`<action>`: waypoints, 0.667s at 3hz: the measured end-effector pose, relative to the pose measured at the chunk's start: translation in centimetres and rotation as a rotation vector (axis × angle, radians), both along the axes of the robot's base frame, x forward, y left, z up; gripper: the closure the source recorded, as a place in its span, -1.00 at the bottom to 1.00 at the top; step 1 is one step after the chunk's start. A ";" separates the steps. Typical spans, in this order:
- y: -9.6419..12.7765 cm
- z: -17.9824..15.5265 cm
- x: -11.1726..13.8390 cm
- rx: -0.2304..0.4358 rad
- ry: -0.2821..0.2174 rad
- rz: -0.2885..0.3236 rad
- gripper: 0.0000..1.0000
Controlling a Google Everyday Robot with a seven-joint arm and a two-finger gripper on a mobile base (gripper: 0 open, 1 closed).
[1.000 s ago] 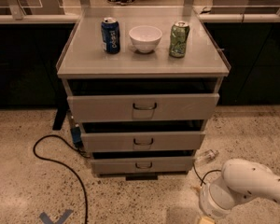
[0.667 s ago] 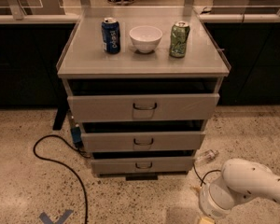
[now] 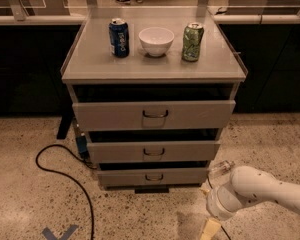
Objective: Open bottom drawer
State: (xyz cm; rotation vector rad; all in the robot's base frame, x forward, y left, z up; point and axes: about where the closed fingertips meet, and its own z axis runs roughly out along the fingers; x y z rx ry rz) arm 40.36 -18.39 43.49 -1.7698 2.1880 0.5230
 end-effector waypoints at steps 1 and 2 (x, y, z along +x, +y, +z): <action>-0.4 -1.5 4.2 0.062 -0.065 -0.017 -1.00; -0.6 -0.6 6.6 0.141 -0.137 -0.008 -1.00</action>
Offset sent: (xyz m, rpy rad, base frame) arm 0.0952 -0.0120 0.0127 0.2435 -0.2411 0.0101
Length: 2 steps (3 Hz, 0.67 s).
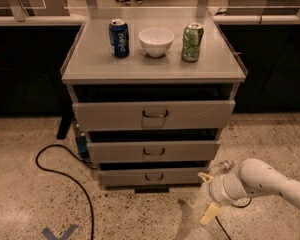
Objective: Open bottom drawer
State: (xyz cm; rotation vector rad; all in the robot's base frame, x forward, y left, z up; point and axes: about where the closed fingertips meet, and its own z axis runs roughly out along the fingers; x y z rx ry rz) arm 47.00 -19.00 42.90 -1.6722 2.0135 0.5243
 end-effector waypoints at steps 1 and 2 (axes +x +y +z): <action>0.0 0.0 0.2 -0.001 -0.010 0.009 -1.00; 0.4 -4.1 -0.6 -0.088 0.063 0.015 -1.00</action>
Offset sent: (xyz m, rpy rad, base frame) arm -0.0026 0.0224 -0.0972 -0.2466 0.1893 0.0401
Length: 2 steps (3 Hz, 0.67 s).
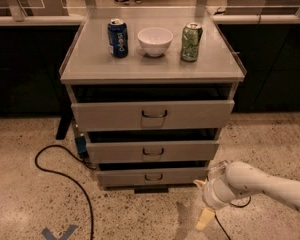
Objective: Open bottom drawer
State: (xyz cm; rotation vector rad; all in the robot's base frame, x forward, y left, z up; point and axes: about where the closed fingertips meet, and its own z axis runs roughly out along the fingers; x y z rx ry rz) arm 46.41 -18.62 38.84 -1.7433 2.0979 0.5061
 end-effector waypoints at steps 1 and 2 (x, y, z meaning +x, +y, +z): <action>1.0 -5.8 1.5 -0.093 0.087 -0.015 -1.00; 2.5 -10.6 3.5 -0.053 0.144 -0.077 -1.00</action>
Offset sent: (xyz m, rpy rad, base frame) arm 0.0886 0.0284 -0.1579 0.0434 0.1613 -0.2096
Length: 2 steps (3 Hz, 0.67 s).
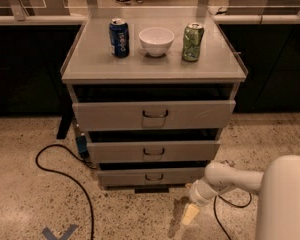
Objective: Open bottom drawer
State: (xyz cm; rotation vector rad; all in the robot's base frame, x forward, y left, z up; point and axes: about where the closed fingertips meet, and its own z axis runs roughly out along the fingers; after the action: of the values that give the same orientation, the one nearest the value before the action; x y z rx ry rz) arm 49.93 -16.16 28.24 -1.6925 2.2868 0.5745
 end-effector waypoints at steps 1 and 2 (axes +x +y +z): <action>-0.2 -0.6 1.7 0.006 -0.019 -0.025 -1.00; -0.5 -1.8 1.4 0.009 0.015 -0.024 -1.00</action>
Offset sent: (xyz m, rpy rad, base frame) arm 0.0200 -0.0136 -0.0324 0.0143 0.0468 -0.0378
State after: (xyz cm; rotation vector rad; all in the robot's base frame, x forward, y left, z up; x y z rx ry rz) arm 51.35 -16.70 26.48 -1.6593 2.3081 0.5942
